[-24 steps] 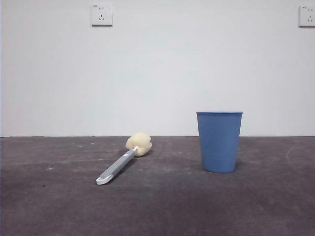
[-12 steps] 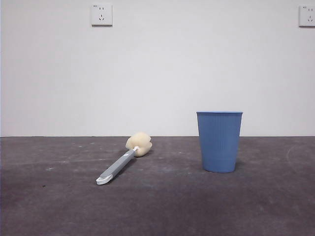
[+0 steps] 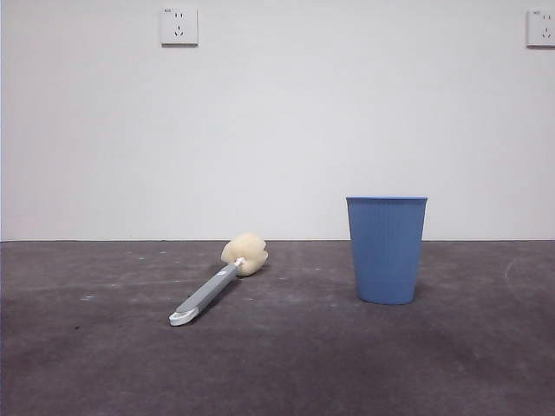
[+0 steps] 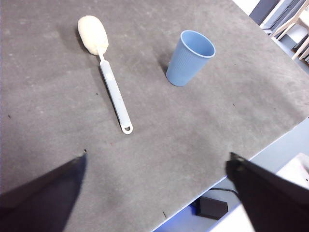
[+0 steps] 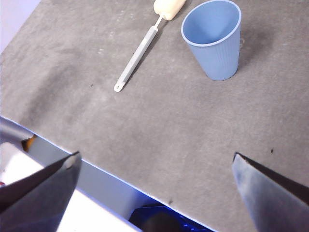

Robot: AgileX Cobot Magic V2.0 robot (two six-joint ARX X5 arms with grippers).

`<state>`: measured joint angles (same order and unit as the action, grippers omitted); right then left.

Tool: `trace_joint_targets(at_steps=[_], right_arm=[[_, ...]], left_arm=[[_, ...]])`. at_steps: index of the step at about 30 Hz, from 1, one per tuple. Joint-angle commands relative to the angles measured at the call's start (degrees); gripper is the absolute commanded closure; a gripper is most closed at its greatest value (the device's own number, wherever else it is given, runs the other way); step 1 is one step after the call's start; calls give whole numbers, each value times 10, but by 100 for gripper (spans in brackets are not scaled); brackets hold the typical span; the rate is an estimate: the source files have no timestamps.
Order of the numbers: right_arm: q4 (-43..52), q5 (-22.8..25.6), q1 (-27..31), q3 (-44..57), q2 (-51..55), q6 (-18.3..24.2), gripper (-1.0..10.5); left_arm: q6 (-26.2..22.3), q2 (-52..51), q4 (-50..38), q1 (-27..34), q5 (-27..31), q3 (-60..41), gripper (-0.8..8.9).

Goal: Pick up the cup brush,pick up the cup,insert the brush into the cup,clean the cup,put the cup brush back,put the cup back to the fixed position on the table

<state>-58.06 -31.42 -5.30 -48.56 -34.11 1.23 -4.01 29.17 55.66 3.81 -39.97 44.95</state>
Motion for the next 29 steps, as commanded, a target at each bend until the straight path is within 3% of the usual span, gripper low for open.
trace_joint_targets(at_steps=[1,8,15,23,26,29], right_arm=[[3,1,-2,-3,0,-1,403],[4,1,-2,-3,0,-1,403],[4,1,-2,-3,0,-1,403],[3,1,-2,-3,0,-1,406],[3,1,-2,-3,0,-3,406],[3,1,-2,-3,0,-3,406]], left_arm=[[-4,10,-6,-8,0,2,313],[3,58,-35,-46,30,13,313],[53,148,-111,-131,107,50,314],[110,305,-190,-277,282,92,314],[126,412,-227,-333,376,125,314],[133,503,-253,-358,407,153,314]])
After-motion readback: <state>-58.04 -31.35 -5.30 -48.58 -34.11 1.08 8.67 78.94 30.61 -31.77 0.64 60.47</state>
